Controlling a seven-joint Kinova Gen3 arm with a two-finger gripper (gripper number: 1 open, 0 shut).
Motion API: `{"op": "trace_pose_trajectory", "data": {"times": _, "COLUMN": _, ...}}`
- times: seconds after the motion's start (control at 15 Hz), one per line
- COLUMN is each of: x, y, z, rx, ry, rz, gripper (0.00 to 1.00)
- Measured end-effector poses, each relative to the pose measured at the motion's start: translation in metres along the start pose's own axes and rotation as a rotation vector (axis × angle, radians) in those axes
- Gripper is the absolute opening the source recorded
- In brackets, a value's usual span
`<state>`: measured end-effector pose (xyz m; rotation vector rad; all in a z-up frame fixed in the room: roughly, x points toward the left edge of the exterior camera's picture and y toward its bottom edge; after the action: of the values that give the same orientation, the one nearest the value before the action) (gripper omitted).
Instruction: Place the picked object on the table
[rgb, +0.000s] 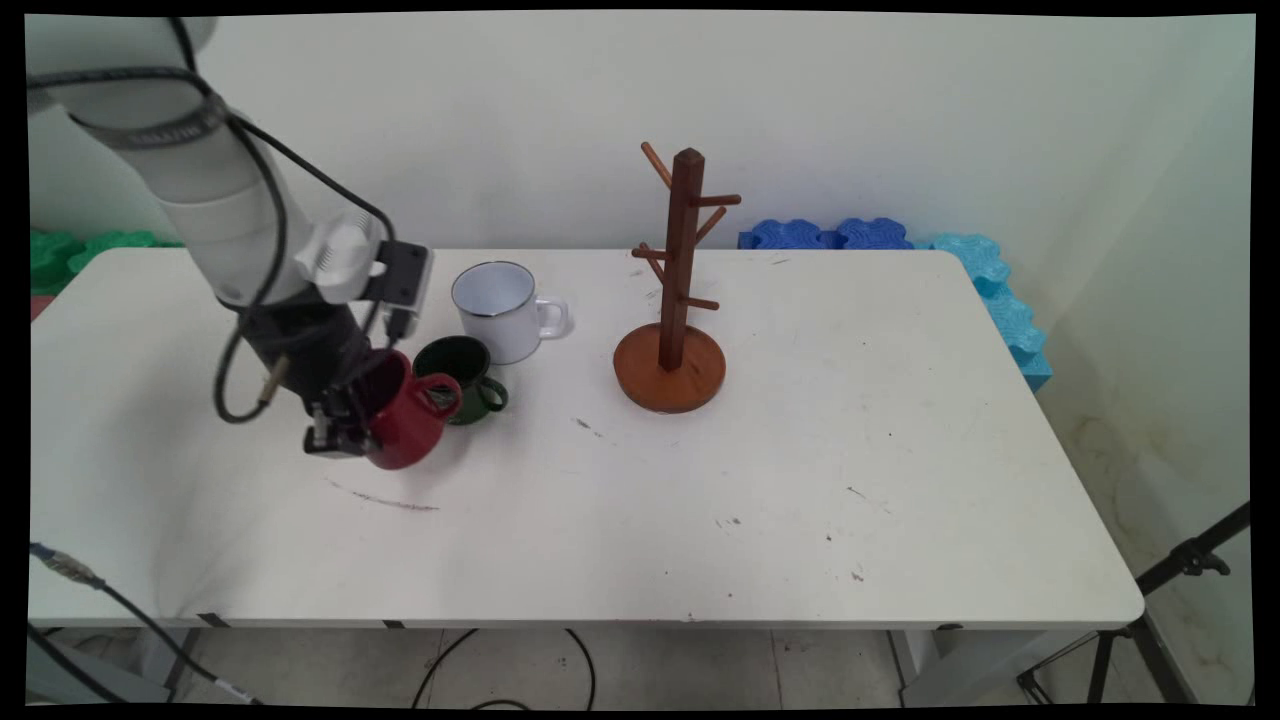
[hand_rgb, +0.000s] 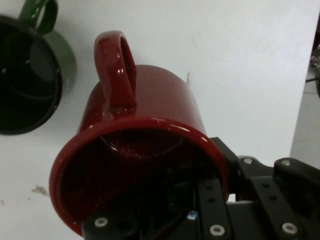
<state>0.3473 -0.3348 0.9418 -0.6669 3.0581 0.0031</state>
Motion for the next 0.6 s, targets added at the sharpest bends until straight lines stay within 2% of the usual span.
{"op": "trace_pose_trajectory", "data": {"times": 0.6, "x": 0.044, "y": 0.012, "z": 0.043, "rx": 0.013, "ry": -0.002, "rz": -0.044, "gripper": 0.0}}
